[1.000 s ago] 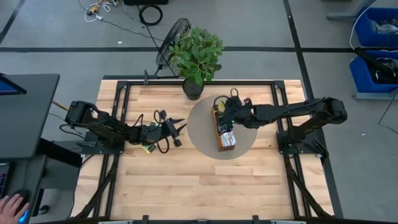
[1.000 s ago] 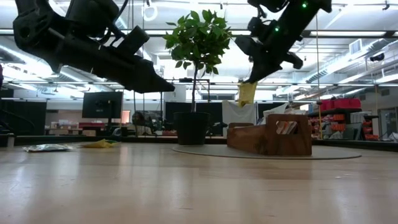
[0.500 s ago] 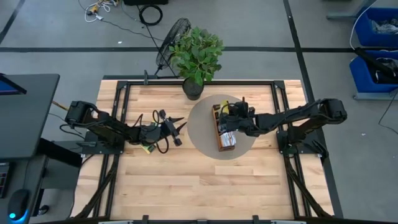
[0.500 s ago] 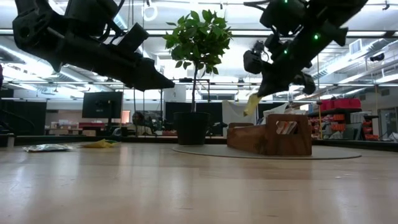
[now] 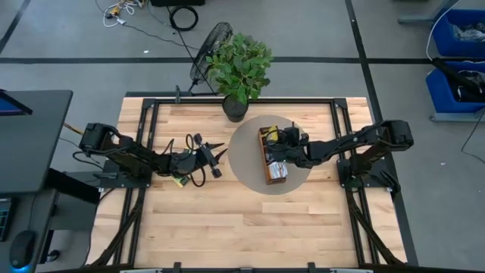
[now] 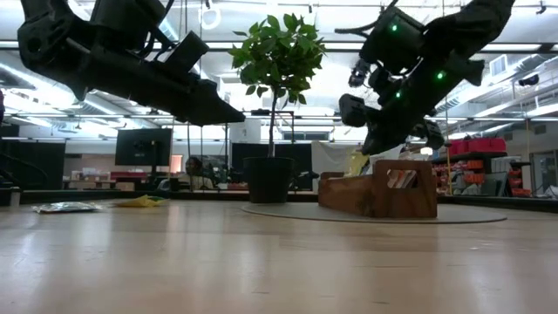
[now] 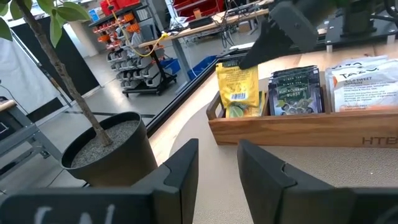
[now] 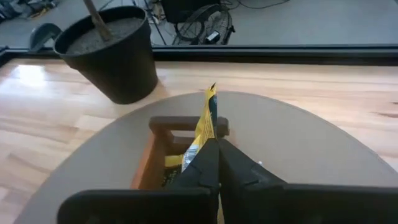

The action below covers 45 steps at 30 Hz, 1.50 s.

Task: Pick & Place Tea
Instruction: Put the yellow tea bag into the top section of the wooden organizer

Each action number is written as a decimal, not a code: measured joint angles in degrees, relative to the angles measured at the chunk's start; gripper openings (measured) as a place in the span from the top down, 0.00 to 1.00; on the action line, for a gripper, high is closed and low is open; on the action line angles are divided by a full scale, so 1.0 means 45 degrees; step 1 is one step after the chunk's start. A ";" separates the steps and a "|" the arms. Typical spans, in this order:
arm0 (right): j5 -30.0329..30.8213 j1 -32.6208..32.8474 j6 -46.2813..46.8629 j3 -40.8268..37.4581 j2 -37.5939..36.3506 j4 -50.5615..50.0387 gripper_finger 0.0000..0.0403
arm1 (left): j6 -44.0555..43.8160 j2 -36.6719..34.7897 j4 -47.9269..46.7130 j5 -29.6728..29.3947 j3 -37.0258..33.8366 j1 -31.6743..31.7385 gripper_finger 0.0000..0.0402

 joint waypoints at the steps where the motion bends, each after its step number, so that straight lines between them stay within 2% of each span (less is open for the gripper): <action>1: 0.0065 -0.0007 0.0002 0.0000 0.0124 0.0173 1.00 | 0.0000 0.0000 0.0000 0.0000 0.0000 0.0000 0.71; 8: 0.0214 -0.0017 -0.0012 0.0005 0.0828 0.0775 1.00 | 0.0000 0.0000 0.0003 0.0000 0.0000 0.0000 0.71; 16: -0.0213 -0.0170 0.0040 0.0005 0.1397 0.1247 0.97 | 0.0000 0.0000 -0.0029 0.0003 0.0000 0.0005 0.71; 23: -0.0313 -0.0167 -0.0132 0.0005 0.1397 0.1370 0.85 | 0.0000 0.0000 -0.0034 0.0000 0.0000 0.0005 0.71; 28: -0.1498 -0.0231 -0.1037 0.0010 0.1388 0.2121 0.72 | 0.0008 0.0000 -0.0034 0.0005 0.0000 0.0005 0.71; 36: -0.0885 -0.0143 -0.3606 0.0015 -0.0058 0.2161 0.51 | -0.0118 0.0000 -0.0344 0.0001 0.0005 -0.0018 0.71; 41: -0.1269 -0.0129 -0.5013 0.0015 -0.1202 0.1511 0.44 | -0.0795 0.0000 -0.1998 0.0004 0.0005 -0.0034 0.71; 45: -0.1623 -0.0072 -0.5097 0.0015 -0.1880 0.0478 0.42 | -0.3074 -0.0186 -0.4416 -0.0015 0.0010 -0.0127 0.71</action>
